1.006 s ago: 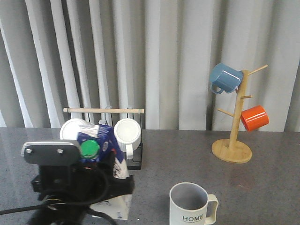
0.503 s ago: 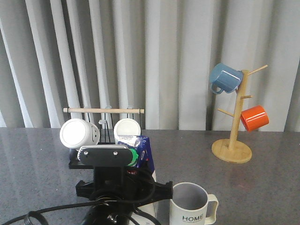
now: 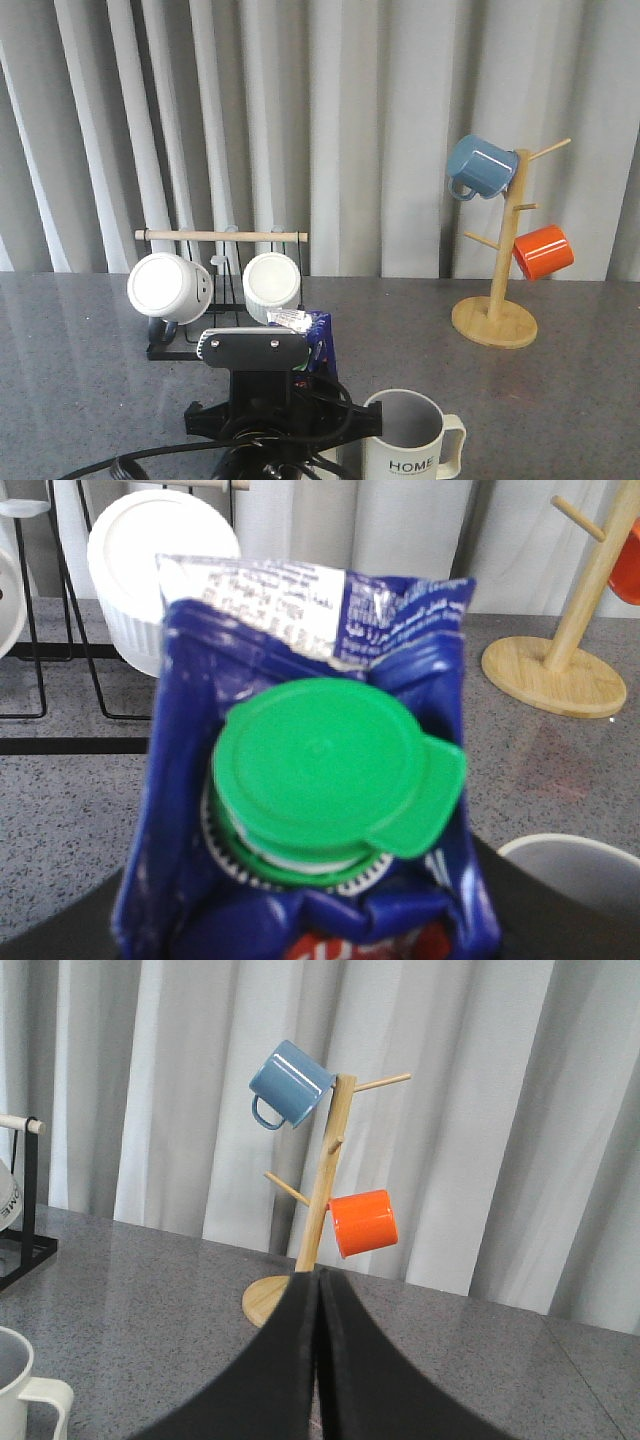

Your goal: Place milk next to cup

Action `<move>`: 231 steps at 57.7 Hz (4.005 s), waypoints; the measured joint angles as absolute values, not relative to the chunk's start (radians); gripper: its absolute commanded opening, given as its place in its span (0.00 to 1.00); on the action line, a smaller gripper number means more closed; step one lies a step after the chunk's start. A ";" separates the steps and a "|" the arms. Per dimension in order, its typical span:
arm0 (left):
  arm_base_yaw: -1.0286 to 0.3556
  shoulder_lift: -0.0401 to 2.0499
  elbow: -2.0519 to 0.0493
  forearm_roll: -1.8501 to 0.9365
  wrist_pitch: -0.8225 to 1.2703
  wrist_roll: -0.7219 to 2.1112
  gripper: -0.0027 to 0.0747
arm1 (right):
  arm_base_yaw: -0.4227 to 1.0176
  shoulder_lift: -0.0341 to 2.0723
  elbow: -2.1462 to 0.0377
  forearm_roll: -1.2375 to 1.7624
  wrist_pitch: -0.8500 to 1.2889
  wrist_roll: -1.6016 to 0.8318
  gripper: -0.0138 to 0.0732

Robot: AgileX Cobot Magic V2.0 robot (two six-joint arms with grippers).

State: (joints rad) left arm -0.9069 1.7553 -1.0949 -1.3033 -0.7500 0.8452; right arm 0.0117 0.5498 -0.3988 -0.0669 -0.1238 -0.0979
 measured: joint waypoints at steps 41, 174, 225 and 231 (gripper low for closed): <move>-0.907 1.755 -1.096 -1.343 -0.789 0.845 0.14 | 0.012 0.550 -0.399 -0.067 -0.124 -0.098 0.15; -0.907 1.594 -1.096 -1.183 -0.811 0.847 0.67 | 0.012 0.550 -0.399 -0.067 -0.123 -0.098 0.15; -0.907 1.184 -1.096 -1.572 -0.951 1.344 0.02 | 0.012 0.550 -0.399 -0.067 -0.123 -0.098 0.15; -0.907 1.183 -1.096 -1.544 -0.893 1.292 0.02 | 0.012 0.550 -0.399 -0.067 -0.123 -0.098 0.15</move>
